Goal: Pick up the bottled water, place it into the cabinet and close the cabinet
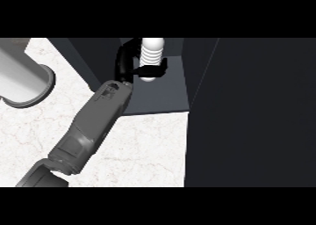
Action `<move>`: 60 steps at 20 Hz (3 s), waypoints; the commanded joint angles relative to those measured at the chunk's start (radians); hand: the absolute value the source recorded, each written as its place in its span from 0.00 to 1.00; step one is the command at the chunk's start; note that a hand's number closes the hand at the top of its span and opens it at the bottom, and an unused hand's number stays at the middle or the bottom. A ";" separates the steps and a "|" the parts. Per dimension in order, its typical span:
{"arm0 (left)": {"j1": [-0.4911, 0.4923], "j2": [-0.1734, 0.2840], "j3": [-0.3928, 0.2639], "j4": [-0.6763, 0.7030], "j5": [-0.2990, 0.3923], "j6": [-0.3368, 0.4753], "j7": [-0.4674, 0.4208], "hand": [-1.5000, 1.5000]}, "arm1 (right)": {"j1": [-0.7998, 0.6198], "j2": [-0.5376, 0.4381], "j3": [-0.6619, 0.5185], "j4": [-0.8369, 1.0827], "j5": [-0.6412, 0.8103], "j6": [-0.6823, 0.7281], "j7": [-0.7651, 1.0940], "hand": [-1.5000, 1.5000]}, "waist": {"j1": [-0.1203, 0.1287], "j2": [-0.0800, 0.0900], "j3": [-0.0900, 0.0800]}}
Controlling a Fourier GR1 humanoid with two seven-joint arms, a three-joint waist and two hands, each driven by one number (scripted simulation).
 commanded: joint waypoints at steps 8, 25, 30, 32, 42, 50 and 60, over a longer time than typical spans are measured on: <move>-0.055 0.023 0.058 0.209 -0.028 0.075 -0.120 0.00 | -0.016 0.016 0.026 -0.018 0.022 -0.023 0.010 0.00 | -0.005 0.006 -0.001; -0.050 0.080 0.158 0.205 0.041 -0.128 -0.264 0.00 | 0.028 -0.005 0.022 0.006 0.036 0.003 -0.047 0.00 | 0.004 0.003 -0.002; -0.032 0.060 0.219 0.147 0.102 -0.256 -0.345 0.00 | 0.033 -0.001 0.034 -0.063 0.030 -0.023 -0.003 0.00 | 0.026 -0.008 -0.002; -0.046 0.063 0.223 0.140 0.101 -0.280 -0.357 0.00 | 0.020 0.000 0.009 -0.001 0.035 -0.012 -0.051 0.00 | 0.032 -0.010 -0.001; 0.082 -0.011 0.171 -0.009 0.137 -0.388 -0.378 0.00 | 0.050 -0.015 -0.018 -0.048 0.000 -0.035 -0.006 0.00 | 0.094 -0.036 0.000; 0.193 -0.015 0.077 -0.117 0.223 -0.468 -0.365 0.00 | 0.124 -0.005 0.045 -0.114 0.054 -0.058 -0.012 0.00 | 0.115 -0.045 -0.001; 0.420 -0.024 -0.089 -0.537 0.304 -0.397 -0.222 0.00 | 0.161 0.002 0.061 -0.117 0.054 -0.069 -0.027 0.00 | 0.129 -0.050 0.001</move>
